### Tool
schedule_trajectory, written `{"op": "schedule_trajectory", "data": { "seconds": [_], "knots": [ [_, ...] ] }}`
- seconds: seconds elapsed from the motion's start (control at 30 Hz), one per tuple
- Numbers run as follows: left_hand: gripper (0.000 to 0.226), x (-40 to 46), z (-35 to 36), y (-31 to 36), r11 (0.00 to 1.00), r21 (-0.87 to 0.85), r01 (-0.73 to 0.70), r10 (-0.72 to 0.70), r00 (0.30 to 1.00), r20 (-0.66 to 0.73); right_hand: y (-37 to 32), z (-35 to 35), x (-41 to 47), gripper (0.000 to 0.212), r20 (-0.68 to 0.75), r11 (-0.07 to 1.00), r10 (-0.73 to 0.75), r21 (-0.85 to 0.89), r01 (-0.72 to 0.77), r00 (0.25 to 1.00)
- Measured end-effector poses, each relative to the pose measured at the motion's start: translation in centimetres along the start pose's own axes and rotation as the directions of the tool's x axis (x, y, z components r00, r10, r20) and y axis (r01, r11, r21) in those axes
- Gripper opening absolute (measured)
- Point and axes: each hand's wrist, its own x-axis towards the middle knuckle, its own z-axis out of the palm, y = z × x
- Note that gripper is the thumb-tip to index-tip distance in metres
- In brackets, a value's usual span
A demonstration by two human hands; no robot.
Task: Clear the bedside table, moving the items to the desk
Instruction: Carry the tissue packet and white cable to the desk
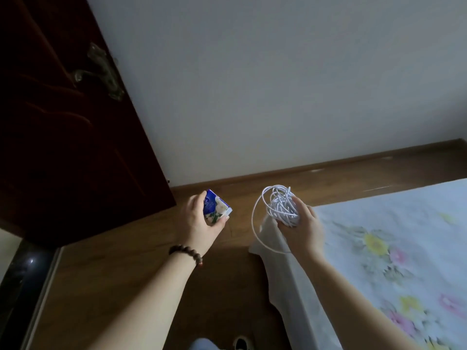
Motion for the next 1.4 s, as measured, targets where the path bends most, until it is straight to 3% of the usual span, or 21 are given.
{"op": "schedule_trajectory", "data": {
  "seconds": [0.37, 0.67, 0.87, 1.1, 1.4],
  "knots": [
    [0.072, 24.1, 10.6, -1.4, 0.995, -0.012, -0.098, 0.098, 0.99, 0.105, 1.1, 6.9, 21.5, 0.066, -0.151, 0.995, 0.051, -0.077, -0.064, 0.987],
    [0.069, 48.1, 20.1, 1.2, 0.942, -0.065, -0.329, 0.334, 0.906, 0.259, 0.2, 11.1, 41.1, 0.067, -0.339, 0.972, 0.212, -0.022, -0.232, 0.917],
    [0.077, 55.4, 28.0, 7.4, 0.899, -0.181, -0.398, 0.438, 0.81, 0.391, 3.3, 7.9, 46.9, 0.066, -0.482, 0.927, 0.317, -0.026, -0.375, 0.817],
    [0.079, 57.9, 39.6, 16.7, 0.815, -0.321, -0.482, 0.577, 0.626, 0.525, 10.4, 2.1, 51.0, 0.067, -0.62, 0.843, 0.44, 0.035, -0.537, 0.65],
    [0.072, 58.1, 57.6, 35.5, 0.705, -0.455, -0.544, 0.702, 0.446, 0.555, 24.0, -12.2, 58.6, 0.061, -0.751, 0.756, 0.5, 0.136, -0.641, 0.43]
  ]
}}
